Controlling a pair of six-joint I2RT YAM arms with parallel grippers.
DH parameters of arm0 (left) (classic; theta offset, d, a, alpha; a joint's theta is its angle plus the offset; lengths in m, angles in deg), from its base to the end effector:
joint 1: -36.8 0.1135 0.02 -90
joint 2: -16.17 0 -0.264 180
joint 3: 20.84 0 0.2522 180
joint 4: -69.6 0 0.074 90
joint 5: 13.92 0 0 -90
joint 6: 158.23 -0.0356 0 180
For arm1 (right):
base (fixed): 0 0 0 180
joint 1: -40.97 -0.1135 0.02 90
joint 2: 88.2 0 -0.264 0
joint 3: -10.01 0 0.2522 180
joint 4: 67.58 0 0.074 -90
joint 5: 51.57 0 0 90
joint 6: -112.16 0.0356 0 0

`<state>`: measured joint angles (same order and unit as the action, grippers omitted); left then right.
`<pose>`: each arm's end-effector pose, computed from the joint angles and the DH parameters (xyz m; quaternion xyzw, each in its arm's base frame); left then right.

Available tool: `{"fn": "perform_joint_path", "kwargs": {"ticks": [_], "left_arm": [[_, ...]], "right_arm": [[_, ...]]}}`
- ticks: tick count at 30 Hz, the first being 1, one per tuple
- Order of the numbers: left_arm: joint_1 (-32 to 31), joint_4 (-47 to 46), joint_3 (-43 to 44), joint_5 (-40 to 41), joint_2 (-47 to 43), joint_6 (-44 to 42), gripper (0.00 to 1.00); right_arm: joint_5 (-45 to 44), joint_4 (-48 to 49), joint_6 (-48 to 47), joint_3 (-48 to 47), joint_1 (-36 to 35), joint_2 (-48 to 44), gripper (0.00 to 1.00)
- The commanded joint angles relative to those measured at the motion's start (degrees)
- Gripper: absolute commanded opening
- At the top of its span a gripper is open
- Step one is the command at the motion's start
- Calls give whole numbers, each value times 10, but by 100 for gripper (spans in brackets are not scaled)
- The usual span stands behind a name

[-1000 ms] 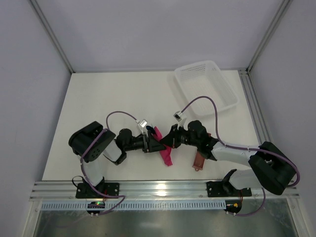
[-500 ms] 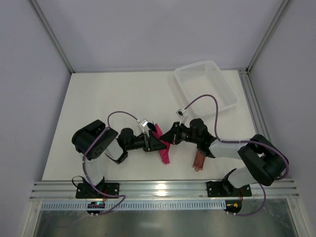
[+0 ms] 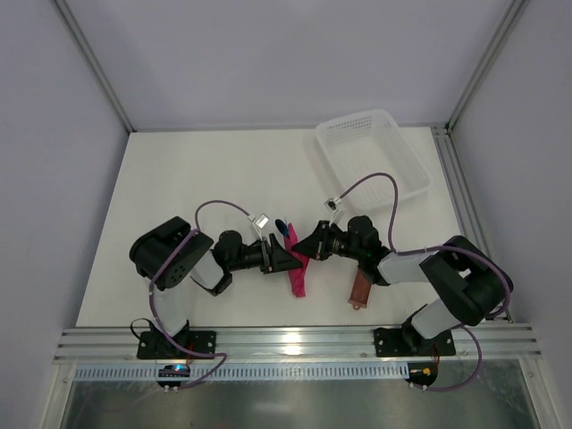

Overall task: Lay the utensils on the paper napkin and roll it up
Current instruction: Pick up the utensils from the center of the board.

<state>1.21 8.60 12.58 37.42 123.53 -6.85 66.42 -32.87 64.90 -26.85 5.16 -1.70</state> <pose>0.2048 -0.1739 0.1003 0.0363 0.7656 -0.6118 0.1957 0.2084 0.1710 0.1577 -0.1006 0.7769 0.5227 0.3362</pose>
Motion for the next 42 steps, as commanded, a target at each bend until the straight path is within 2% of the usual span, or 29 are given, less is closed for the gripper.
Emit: {"fn": "perform_joint_path", "kwargs": {"ticks": [1, 21, 30, 33, 42], "left_arm": [[3, -137, 6, -1, -15, -1, 73], [8, -137, 7, -5, 0, 9, 67], [8, -137, 13, -12, 0, 15, 60], [8, -137, 19, -20, -1, 18, 54], [8, -137, 28, -35, -12, 27, 26]], "right_arm": [[10, 81, 6, 2, 6, 4, 4], [17, 129, 18, 28, 20, 46, 4], [16, 138, 22, 42, 20, 46, 4], [18, 144, 24, 44, 20, 49, 4], [20, 127, 24, 40, 20, 44, 4]]}}
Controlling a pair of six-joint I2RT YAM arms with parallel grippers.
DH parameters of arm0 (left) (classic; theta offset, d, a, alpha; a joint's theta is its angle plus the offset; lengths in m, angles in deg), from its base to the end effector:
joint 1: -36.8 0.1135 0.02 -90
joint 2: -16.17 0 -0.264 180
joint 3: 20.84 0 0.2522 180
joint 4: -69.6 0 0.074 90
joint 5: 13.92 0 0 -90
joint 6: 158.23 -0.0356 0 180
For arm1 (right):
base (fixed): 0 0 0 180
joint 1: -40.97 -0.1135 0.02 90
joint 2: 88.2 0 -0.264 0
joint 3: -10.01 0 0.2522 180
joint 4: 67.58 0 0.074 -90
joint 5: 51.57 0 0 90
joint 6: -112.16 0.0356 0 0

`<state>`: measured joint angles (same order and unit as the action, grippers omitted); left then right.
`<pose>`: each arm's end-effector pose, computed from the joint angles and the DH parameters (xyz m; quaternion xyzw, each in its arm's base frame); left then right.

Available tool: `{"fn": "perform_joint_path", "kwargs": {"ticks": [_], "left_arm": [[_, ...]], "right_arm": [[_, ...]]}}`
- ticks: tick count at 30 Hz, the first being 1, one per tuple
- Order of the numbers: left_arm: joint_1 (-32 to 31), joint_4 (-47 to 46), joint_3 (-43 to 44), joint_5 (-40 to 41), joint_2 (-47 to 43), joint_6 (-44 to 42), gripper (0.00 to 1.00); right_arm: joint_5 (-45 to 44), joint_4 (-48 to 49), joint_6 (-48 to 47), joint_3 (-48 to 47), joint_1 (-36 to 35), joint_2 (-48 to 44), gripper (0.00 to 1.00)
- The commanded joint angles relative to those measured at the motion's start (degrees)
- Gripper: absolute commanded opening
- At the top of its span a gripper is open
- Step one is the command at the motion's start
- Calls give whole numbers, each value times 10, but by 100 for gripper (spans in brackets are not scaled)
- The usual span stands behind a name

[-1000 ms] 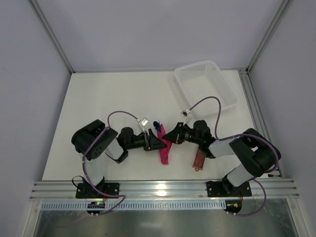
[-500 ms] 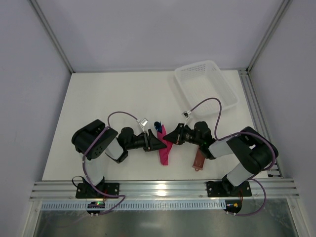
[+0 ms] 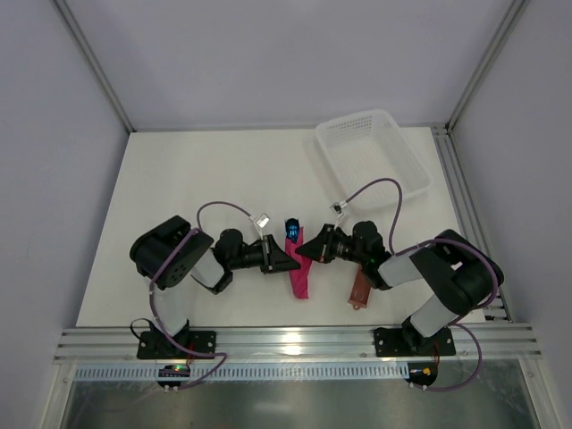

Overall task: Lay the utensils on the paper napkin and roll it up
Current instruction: Pick up the utensils from the center of the board.

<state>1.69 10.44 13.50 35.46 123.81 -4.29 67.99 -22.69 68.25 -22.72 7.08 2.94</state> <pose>0.2079 -0.1745 0.0988 0.0225 0.7696 -0.6162 0.1659 0.2056 0.1592 0.1381 -0.0763 0.7719 0.5381 0.3298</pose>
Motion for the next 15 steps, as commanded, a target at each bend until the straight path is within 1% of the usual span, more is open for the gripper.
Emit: {"fn": "perform_joint_path", "kwargs": {"ticks": [1, 3, 4, 5, 6, 7, 8, 9, 10, 11, 12, 13, 14, 15], "left_arm": [[3, -155, 18, -17, -15, 4, 21], [3, -156, 24, -23, -13, 7, 17], [3, -155, 24, -24, -12, 8, 12], [3, -155, 25, -25, -12, 9, 9], [3, -155, 26, -25, -12, 10, 8], [3, -155, 27, -26, -12, 10, 6], [3, -156, 27, -27, -13, 12, 5], [3, -155, 28, -27, -13, 13, 4], [4, -155, 29, -29, -13, 14, 2], [3, -155, 30, -30, -15, 15, 1], [3, -156, 29, -30, -17, 16, 0], [3, -155, 28, -29, -19, 16, 0], [3, -154, 27, -31, -21, 17, 0], [3, -152, 26, -30, -27, 18, 0]], "right_arm": [[4, 21, -11, -1, 0, -4, 4], [5, 2, -16, -5, 1, -12, 4], [6, -5, -18, -5, 1, -23, 4], [3, -13, -20, -6, 1, -31, 6], [-2, -43, -29, -7, 1, -41, 9], [-7, -63, -35, -10, 1, -69, 16], [-20, -89, -45, -18, 1, -84, 19], [-28, -135, -54, -20, 1, -104, 21], [-38, -162, -76, -23, 1, -123, 25], [-62, -192, -89, -34, 0, -166, 27], [-77, -272, -101, -42, 0, -185, 29], [-92, -317, -128, -54, 0, -202, 31], [-109, -358, -140, -79, -1, -231, 36], [-136, -429, -152, -91, -1, -241, 38]]}}
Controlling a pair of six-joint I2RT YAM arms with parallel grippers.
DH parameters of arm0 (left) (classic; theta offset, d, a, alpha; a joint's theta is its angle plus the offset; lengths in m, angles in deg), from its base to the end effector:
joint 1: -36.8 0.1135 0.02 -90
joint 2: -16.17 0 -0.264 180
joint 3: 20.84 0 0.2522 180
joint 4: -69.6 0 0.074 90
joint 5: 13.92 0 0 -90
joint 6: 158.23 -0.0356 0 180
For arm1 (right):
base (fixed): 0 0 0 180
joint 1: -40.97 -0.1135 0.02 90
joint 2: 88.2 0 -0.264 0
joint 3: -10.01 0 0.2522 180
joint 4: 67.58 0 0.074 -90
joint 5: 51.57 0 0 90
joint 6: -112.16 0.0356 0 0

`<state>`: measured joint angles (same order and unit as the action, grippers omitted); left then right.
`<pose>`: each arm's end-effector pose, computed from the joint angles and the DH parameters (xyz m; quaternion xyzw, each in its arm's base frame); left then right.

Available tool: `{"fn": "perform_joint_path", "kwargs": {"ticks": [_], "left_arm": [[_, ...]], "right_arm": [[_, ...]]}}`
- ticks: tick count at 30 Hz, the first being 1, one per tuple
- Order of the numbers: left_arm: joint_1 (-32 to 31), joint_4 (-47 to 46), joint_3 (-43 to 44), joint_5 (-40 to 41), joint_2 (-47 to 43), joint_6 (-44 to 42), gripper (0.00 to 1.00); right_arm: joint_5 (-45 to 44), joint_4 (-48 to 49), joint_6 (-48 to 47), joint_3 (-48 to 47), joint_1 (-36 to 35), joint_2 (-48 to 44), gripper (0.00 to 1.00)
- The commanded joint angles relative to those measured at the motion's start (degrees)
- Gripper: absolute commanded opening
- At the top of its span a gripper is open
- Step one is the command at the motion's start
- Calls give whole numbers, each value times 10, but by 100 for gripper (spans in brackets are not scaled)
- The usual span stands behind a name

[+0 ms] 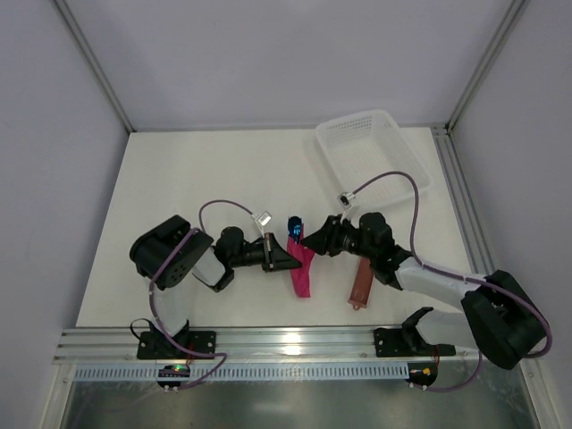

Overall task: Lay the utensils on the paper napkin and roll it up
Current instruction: Pick up the utensils from the center of the board, then adjust the napkin.

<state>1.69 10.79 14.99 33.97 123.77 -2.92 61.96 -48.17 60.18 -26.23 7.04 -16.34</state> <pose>0.2125 -0.1786 0.1031 0.0258 0.7632 -0.6265 0.1560 0.1955 0.1487 0.1877 -0.0944 0.7868 0.4772 0.3799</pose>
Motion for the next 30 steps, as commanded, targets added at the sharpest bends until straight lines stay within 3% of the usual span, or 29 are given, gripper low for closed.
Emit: {"fn": "perform_joint_path", "kwargs": {"ticks": [1, 4, 9, 17, 22, 30], "left_arm": [[3, -152, 11, -15, -29, 2, 0], [3, -133, 11, -15, -45, -3, 0], [3, -110, 2, -16, -77, -9, 0], [0, 27, -11, -4, -183, -71, 0], [-11, 154, -4, 14, -242, -117, 0], [-24, 276, 10, 36, -313, -165, 0]], "right_arm": [[-98, -208, -79, -64, -2, -59, 41], [-138, -268, -76, -74, -2, -91, 58], [-125, -232, -13, -28, -3, -113, 70], [-42, -121, 45, 4, -7, -112, 69], [-43, -79, 66, 17, -22, -136, 68], [-23, 2, 93, 44, -39, -148, 65]]}}
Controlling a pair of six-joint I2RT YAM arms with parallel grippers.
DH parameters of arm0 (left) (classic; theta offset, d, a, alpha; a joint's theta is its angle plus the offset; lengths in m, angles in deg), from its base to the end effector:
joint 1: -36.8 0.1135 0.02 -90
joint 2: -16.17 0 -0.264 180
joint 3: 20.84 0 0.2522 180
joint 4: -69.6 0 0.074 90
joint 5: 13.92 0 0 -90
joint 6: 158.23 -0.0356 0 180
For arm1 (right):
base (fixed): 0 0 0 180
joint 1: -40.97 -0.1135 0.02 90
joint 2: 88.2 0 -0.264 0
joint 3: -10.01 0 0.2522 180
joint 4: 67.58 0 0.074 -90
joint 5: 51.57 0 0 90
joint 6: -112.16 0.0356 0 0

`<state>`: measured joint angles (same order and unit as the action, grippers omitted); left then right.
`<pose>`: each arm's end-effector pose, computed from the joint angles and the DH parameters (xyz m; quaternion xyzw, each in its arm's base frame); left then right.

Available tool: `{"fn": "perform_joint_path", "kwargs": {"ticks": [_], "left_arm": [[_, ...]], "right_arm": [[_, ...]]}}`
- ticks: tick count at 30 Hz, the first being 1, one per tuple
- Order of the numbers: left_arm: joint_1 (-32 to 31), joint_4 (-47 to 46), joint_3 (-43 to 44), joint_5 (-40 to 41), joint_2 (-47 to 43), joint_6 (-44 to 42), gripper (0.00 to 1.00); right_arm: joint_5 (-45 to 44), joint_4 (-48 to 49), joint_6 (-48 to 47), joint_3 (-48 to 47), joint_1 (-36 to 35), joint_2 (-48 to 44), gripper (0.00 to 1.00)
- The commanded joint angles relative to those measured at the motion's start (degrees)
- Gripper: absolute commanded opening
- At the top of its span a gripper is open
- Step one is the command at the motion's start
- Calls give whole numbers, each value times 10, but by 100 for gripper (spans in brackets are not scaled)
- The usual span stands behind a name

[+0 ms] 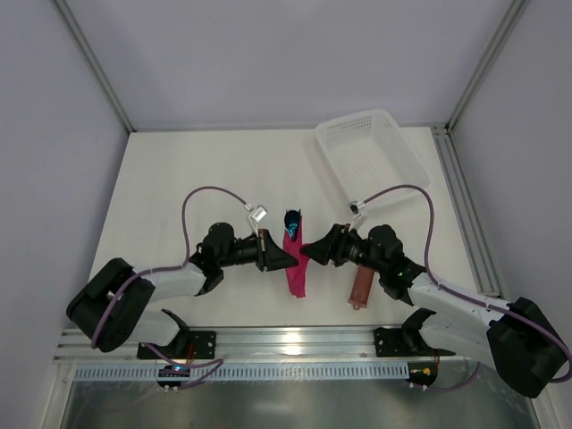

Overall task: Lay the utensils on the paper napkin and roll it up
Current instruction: Adjust the napkin.

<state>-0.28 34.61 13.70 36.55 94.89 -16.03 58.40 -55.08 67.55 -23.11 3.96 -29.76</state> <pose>0.1853 -0.1684 0.1804 0.1230 0.7392 -0.6118 0.2531 0.1640 0.1389 0.2067 -0.0516 0.7756 0.5066 0.3729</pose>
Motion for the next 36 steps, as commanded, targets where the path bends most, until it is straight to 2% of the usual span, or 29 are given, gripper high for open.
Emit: {"fn": "perform_joint_path", "kwargs": {"ticks": [1, 5, 10, 11, 15, 21, 34, 36], "left_arm": [[-4, 40, 23, 11, -30, -33, 0], [-5, 49, 20, 12, -42, -32, 1], [-7, 56, 22, 12, -56, -30, 1], [-7, 59, 23, 10, -57, -29, 1], [-8, 70, 27, 6, -69, -30, 1], [-8, 80, 27, -1, -86, -27, 1], [-8, 96, 30, -22, -103, -25, 0], [-8, 98, 30, -23, -107, -25, 0]], "right_arm": [[9, 71, 18, 12, -11, -17, 64], [16, 80, 19, 12, -20, -14, 59], [17, 92, 19, 13, -31, -7, 59], [17, 93, 16, 12, -33, -4, 64], [14, 75, -3, 1, -44, 4, 74], [-18, 56, -21, -2, -55, 6, 79], [-14, 136, -11, -34, -69, 70, 70], [-18, 143, -14, -34, -74, 71, 65]]}}
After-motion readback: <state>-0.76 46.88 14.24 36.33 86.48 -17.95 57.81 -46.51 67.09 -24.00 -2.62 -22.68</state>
